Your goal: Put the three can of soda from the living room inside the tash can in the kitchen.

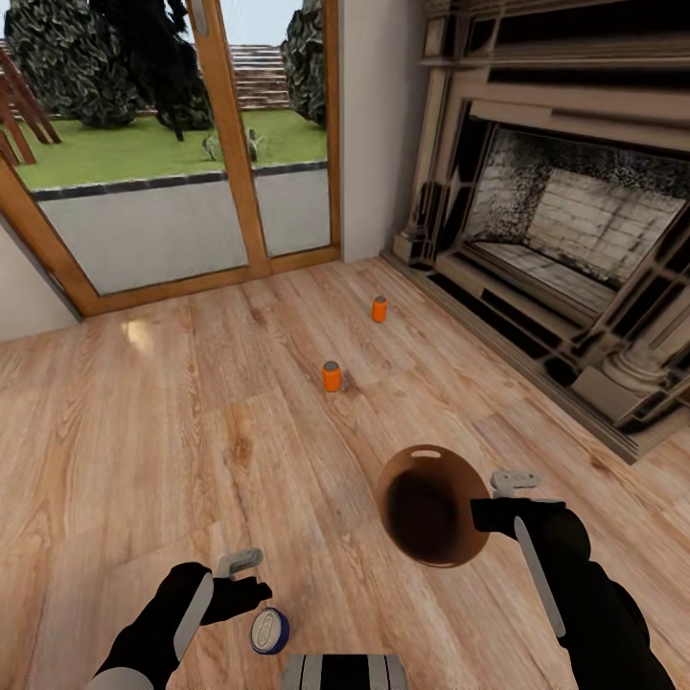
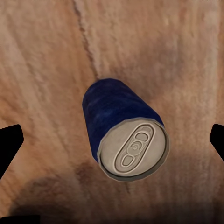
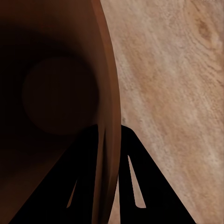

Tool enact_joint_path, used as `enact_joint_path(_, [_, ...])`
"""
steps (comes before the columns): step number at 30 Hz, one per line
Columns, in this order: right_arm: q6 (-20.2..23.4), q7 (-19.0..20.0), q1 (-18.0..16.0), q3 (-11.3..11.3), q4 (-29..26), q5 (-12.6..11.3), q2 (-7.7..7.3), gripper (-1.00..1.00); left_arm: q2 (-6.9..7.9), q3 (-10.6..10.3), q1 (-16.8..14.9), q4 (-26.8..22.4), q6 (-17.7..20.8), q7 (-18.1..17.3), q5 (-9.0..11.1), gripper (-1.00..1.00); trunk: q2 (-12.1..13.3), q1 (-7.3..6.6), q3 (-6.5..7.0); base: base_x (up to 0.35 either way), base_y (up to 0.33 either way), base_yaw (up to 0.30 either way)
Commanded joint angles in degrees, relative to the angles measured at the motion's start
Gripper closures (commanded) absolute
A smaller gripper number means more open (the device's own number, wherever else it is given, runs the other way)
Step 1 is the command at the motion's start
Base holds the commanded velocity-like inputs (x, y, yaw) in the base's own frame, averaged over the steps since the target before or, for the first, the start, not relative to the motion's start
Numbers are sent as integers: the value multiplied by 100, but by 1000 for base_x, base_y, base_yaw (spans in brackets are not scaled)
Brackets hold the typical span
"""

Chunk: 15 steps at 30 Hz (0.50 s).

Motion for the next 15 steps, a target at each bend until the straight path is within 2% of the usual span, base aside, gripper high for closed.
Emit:
enact_joint_path(1, [0,32,-2,1,-2,-84,1,100,0,0,0,0,-3,3,0,-100,0,0,0,0,0,0])
enact_joint_path(15, [0,31,-2,1,-2,-84,1,100,-17,0,0,0,-154,21,-29,-100,0,0,0,0,0,0])
